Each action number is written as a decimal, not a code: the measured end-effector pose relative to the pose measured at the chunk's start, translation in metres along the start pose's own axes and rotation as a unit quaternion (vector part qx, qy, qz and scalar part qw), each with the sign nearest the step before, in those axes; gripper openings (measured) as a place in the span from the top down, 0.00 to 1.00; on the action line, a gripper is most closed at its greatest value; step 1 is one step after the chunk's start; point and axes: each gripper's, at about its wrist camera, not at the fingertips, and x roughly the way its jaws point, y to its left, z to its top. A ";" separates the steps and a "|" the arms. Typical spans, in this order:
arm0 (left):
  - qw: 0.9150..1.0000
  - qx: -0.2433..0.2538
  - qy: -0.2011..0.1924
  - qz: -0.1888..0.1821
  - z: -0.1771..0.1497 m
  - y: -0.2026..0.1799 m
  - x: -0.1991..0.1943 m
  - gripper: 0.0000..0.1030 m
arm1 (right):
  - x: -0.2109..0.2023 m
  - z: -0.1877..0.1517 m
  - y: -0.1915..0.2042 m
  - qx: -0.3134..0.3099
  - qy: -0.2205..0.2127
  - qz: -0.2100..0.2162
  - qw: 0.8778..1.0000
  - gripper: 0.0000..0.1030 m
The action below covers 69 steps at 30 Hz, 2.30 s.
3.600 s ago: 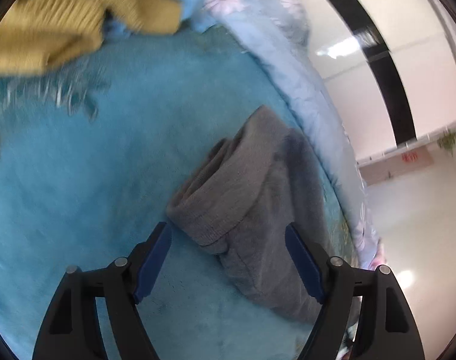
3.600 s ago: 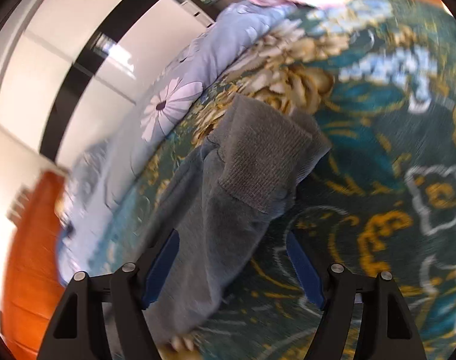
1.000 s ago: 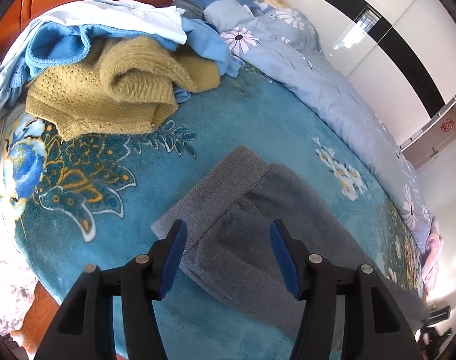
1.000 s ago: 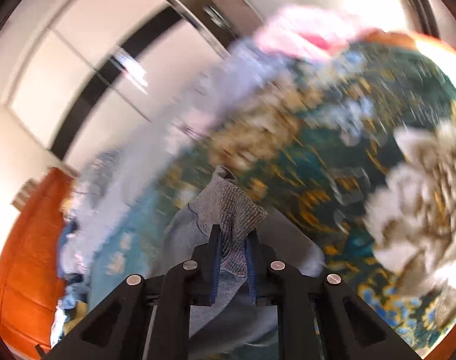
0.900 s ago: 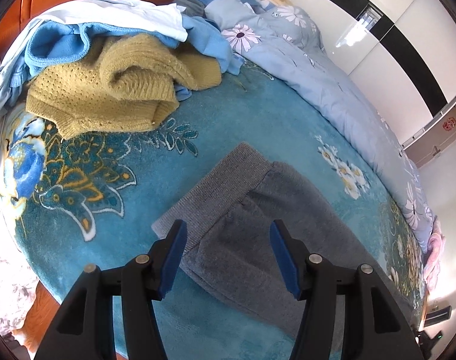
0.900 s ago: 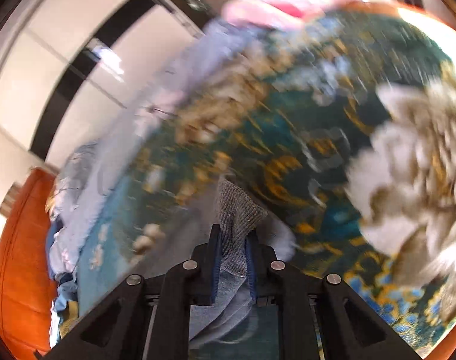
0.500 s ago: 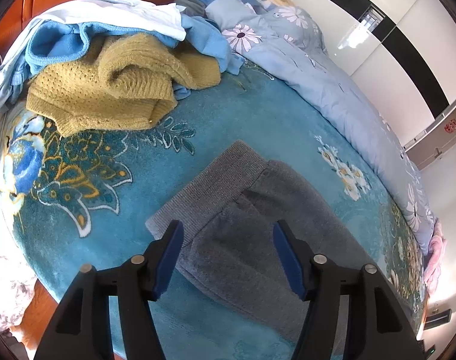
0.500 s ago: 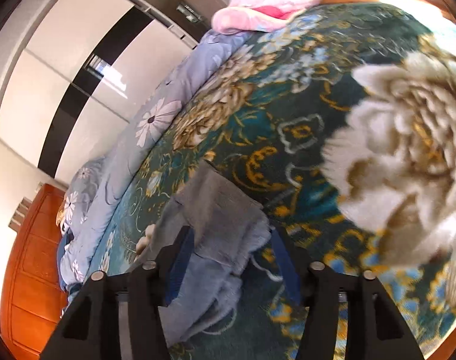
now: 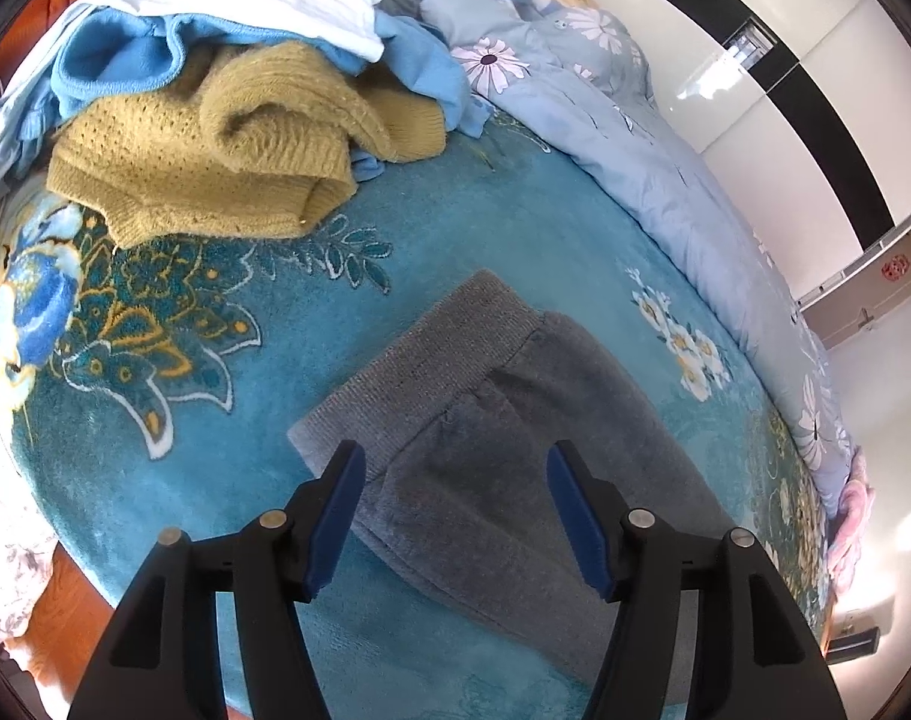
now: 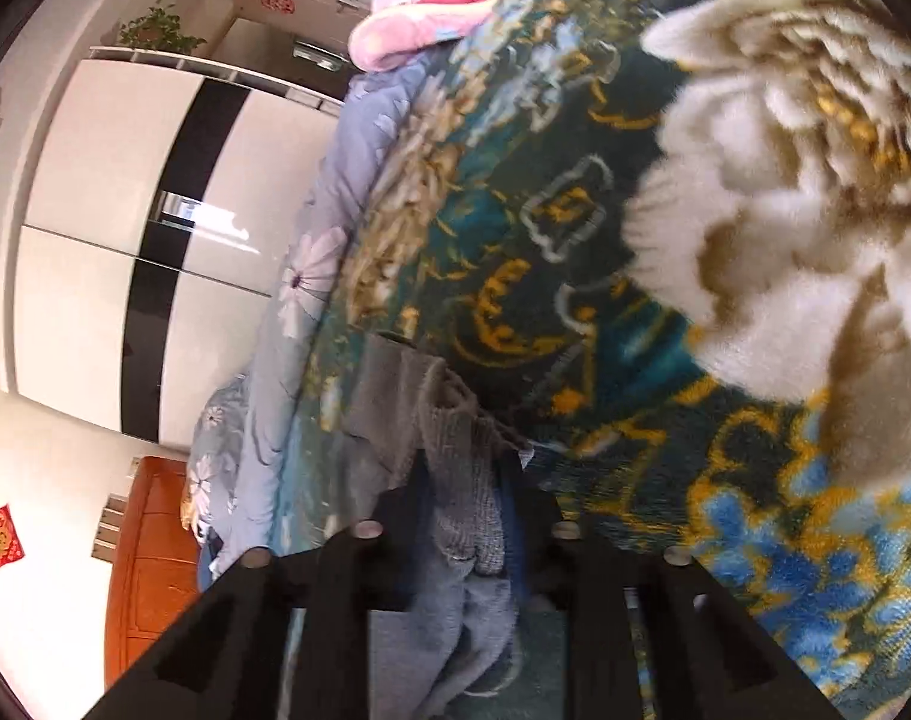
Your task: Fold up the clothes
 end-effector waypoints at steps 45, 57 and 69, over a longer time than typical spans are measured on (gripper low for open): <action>0.994 -0.065 0.047 -0.069 0.005 0.077 0.028 0.37 | 0.089 -0.434 0.270 -0.625 0.186 -0.049 0.756 0.68; 0.954 0.166 0.120 -0.219 -0.048 -0.089 0.031 0.37 | 0.042 -0.343 0.241 -0.494 0.130 -0.043 0.859 0.54; 0.926 0.286 0.141 -0.203 -0.110 -0.187 0.058 0.37 | 0.007 -0.305 0.194 -0.438 0.108 -0.065 0.890 0.52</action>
